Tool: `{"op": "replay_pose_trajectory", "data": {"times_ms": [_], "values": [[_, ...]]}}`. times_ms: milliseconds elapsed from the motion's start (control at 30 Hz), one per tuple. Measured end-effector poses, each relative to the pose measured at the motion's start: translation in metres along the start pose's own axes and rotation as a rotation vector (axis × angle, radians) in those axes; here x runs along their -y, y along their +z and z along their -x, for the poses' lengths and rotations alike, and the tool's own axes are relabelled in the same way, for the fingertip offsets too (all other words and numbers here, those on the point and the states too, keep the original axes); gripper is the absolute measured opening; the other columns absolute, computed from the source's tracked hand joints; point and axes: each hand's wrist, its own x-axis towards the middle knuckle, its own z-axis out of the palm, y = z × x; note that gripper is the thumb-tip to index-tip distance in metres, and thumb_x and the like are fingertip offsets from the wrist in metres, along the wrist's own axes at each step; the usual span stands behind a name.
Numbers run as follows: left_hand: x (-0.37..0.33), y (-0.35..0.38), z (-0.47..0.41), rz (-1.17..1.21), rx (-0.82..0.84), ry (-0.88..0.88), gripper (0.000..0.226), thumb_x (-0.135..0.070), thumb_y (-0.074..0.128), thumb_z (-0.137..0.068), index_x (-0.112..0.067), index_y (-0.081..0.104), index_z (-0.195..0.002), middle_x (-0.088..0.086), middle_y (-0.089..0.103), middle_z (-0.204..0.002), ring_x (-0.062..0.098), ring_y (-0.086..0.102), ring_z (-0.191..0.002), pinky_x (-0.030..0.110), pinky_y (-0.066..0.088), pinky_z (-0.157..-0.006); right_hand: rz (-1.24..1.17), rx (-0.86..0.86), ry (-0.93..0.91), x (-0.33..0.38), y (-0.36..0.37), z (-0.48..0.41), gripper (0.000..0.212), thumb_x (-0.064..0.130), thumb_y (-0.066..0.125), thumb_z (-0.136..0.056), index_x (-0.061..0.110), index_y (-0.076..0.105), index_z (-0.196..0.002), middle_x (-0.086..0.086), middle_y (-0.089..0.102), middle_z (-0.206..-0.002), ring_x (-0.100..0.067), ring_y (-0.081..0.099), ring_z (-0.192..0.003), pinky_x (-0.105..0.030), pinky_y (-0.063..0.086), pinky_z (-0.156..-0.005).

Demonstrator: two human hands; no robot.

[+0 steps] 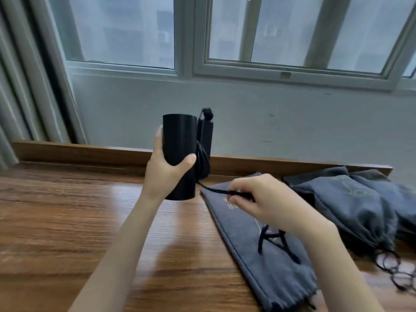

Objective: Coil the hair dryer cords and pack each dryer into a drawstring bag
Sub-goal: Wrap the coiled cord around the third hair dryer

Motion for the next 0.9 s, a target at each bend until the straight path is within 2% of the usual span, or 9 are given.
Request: {"op": "replay_pose_trajectory", "data": {"times_ms": [133,200,300,433,500,600,700,767,900], "values": [[0.006,-0.017,-0.002,-0.218,0.352,0.048,0.092,-0.038,0.075,-0.063,-0.056,0.021,-0.136,-0.025,0.055,-0.113,-0.014,0.053,-0.096,0.003,0.041,-0.080,-0.074,-0.158,0.055,-0.011,-0.015,0.004,0.009,0.021,0.062,-0.087,0.029,0.063,-0.081,0.020,0.049,-0.058,0.002,0.048,-0.057,-0.020,0.037,-0.058],[0.006,-0.018,0.000,-0.153,0.536,-0.005,0.090,-0.043,0.071,-0.057,-0.056,0.026,-0.134,-0.023,0.056,-0.120,-0.011,0.054,-0.106,0.016,0.045,-0.094,-0.105,-0.182,0.083,-0.018,-0.021,0.007,0.015,0.011,0.057,-0.089,0.024,0.065,-0.086,0.018,0.050,-0.067,0.000,0.051,-0.058,-0.017,0.040,-0.057],[0.002,-0.012,0.007,-0.103,0.803,-0.050,0.088,-0.038,0.072,-0.060,-0.048,0.030,-0.137,-0.013,0.058,-0.124,0.006,0.058,-0.111,0.038,0.048,-0.096,-0.177,-0.201,0.091,-0.025,-0.026,0.011,0.023,0.001,0.052,-0.090,0.019,0.066,-0.086,0.011,0.051,-0.073,-0.007,0.053,-0.055,-0.015,0.044,-0.054],[-0.010,-0.005,0.012,0.077,0.938,-0.091,0.084,-0.037,0.071,-0.062,-0.038,0.034,-0.138,-0.007,0.058,-0.126,0.015,0.058,-0.113,0.036,0.049,-0.093,-0.277,-0.229,0.190,-0.040,-0.026,0.014,0.035,-0.010,0.046,-0.089,0.019,0.064,-0.080,0.002,0.056,-0.065,-0.004,0.050,-0.044,-0.009,0.040,-0.051],[-0.013,-0.007,0.011,0.138,0.984,-0.093,0.080,-0.035,0.070,-0.063,-0.036,0.038,-0.136,-0.003,0.059,-0.125,0.019,0.059,-0.113,0.034,0.049,-0.090,-0.281,-0.169,0.219,-0.046,-0.027,0.016,0.044,-0.013,0.042,-0.087,0.023,0.064,-0.078,-0.005,0.061,-0.075,-0.002,0.051,-0.047,-0.009,0.041,-0.052],[-0.014,-0.009,0.011,0.235,1.102,-0.100,0.076,-0.032,0.071,-0.063,-0.030,0.043,-0.133,0.003,0.059,-0.126,0.024,0.058,-0.113,0.037,0.049,-0.090,-0.250,-0.082,0.172,-0.047,-0.026,0.016,0.051,-0.015,0.043,-0.085,0.031,0.064,-0.080,0.004,0.063,-0.081,-0.003,0.055,-0.059,-0.013,0.045,-0.058],[-0.013,-0.009,0.016,0.468,1.016,-0.104,0.071,-0.044,0.080,-0.057,-0.030,0.056,-0.123,-0.001,0.062,-0.120,0.019,0.060,-0.107,0.031,0.049,-0.087,-0.295,-0.078,0.112,-0.036,-0.019,0.011,0.046,-0.012,0.052,-0.077,0.033,0.064,-0.076,0.008,0.065,-0.080,-0.008,0.060,-0.072,-0.022,0.048,-0.070],[-0.012,-0.005,0.019,0.658,0.832,-0.103,0.061,-0.046,0.082,-0.053,-0.030,0.066,-0.110,-0.005,0.069,-0.107,0.011,0.066,-0.095,0.025,0.053,-0.079,-0.194,-0.116,0.157,-0.034,-0.008,0.004,0.048,-0.008,0.048,-0.082,0.037,0.058,-0.067,0.014,0.062,-0.063,-0.007,0.057,-0.063,-0.031,0.045,-0.065],[-0.012,0.004,0.014,0.876,0.399,-0.298,0.070,-0.034,0.084,-0.042,-0.010,0.061,-0.103,0.003,0.073,-0.082,0.015,0.069,-0.073,0.025,0.057,-0.064,0.013,0.142,0.241,-0.021,0.022,-0.007,0.031,0.000,0.039,-0.089,0.031,0.040,-0.093,0.015,0.058,-0.071,-0.006,0.053,-0.058,-0.028,0.049,-0.062]]}}
